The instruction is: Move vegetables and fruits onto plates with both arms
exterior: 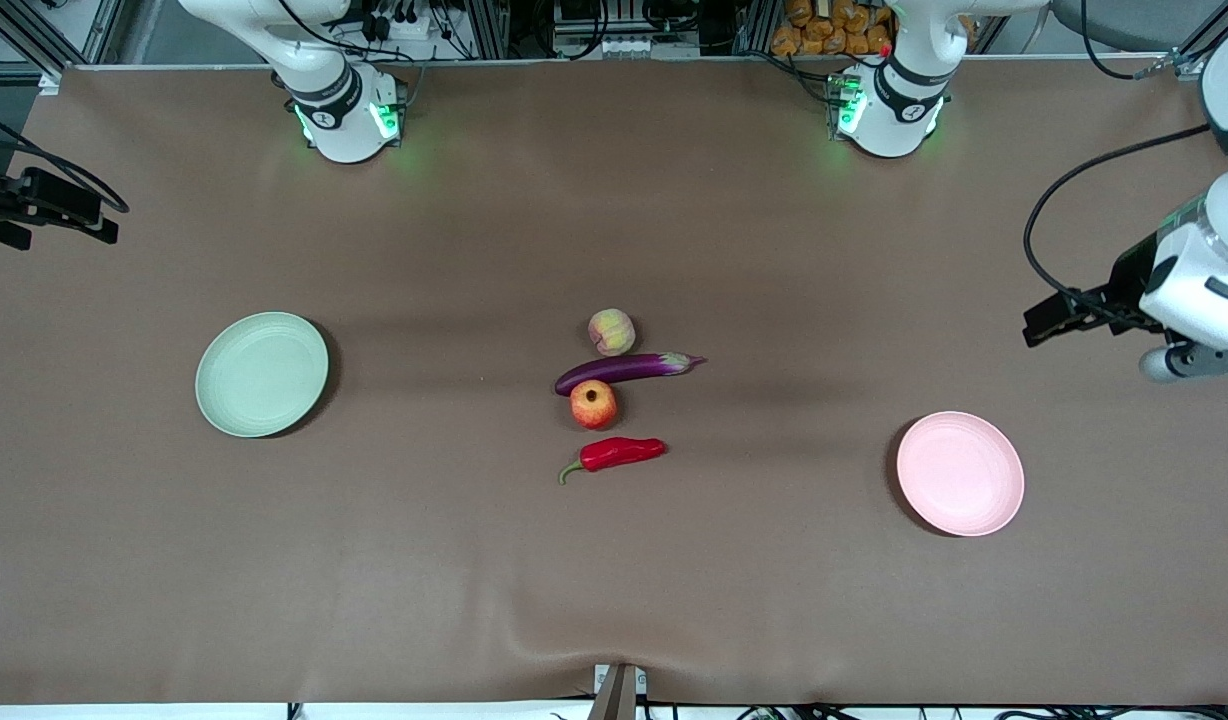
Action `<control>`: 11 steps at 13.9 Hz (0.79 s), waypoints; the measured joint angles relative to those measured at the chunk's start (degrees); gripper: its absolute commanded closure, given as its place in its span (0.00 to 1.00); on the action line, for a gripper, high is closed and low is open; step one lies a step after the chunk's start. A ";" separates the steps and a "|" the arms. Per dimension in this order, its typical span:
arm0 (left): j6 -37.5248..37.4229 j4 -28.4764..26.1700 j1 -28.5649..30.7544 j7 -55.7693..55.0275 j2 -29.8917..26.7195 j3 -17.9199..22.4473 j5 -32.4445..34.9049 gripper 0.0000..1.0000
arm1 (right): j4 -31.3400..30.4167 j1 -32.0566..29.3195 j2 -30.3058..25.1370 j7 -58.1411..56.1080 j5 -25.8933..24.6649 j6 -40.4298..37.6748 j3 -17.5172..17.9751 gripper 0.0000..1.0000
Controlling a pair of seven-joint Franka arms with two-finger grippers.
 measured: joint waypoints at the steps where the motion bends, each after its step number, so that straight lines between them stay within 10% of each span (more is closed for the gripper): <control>1: 0.29 0.07 0.16 -0.33 0.71 0.06 0.00 0.00 | -0.01 0.00 0.03 0.00 0.00 0.01 -0.01 0.00; 11: 11.65 1.46 -6.21 -30.26 7.91 -2.08 -7.58 0.00 | -0.12 -0.02 0.21 0.00 0.00 0.02 -0.06 0.00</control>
